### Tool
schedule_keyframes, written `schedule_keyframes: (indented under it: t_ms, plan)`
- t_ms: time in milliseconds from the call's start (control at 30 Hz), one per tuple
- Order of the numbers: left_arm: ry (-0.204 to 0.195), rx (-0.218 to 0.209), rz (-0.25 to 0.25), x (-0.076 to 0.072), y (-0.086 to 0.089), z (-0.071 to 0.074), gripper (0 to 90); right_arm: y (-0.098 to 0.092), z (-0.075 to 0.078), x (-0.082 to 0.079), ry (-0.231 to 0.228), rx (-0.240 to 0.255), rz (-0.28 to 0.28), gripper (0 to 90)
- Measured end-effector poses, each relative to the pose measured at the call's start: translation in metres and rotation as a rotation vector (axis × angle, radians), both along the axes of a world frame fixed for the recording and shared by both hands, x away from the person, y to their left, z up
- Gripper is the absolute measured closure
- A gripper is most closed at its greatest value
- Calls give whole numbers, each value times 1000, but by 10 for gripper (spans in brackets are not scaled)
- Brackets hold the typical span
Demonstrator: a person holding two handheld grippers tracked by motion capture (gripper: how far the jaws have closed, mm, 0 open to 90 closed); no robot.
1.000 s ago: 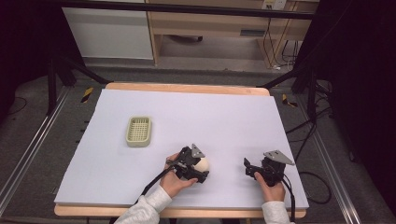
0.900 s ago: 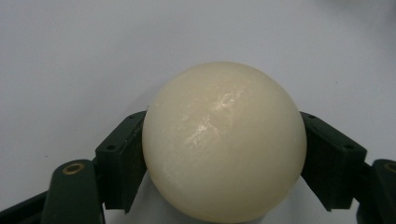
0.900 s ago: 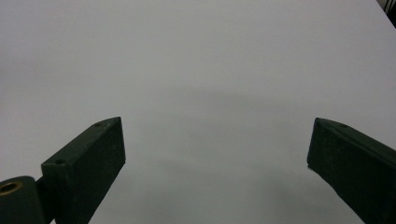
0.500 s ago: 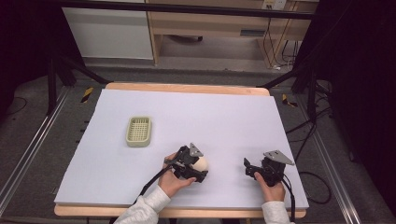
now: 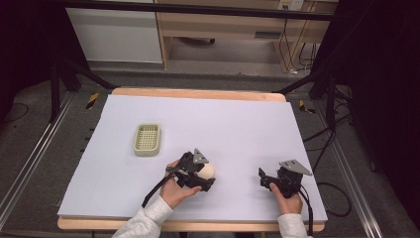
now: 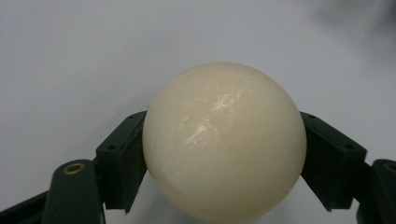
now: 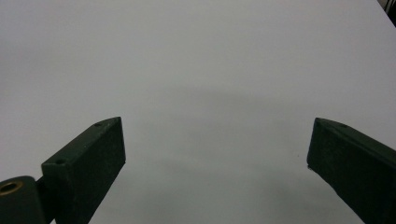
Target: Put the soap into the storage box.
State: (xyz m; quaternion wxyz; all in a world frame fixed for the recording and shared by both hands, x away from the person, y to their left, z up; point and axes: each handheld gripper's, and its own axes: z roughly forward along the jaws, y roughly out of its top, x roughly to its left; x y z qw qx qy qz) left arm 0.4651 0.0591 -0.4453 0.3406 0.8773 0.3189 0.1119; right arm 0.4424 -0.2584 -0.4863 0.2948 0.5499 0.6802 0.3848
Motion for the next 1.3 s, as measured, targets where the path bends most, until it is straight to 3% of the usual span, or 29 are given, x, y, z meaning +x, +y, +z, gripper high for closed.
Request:
schedule_keyframes:
  t_ms: [1300]
  plan:
    - [-39,-33,72,6,53,31,238,0,0,0,0,0,0,47]
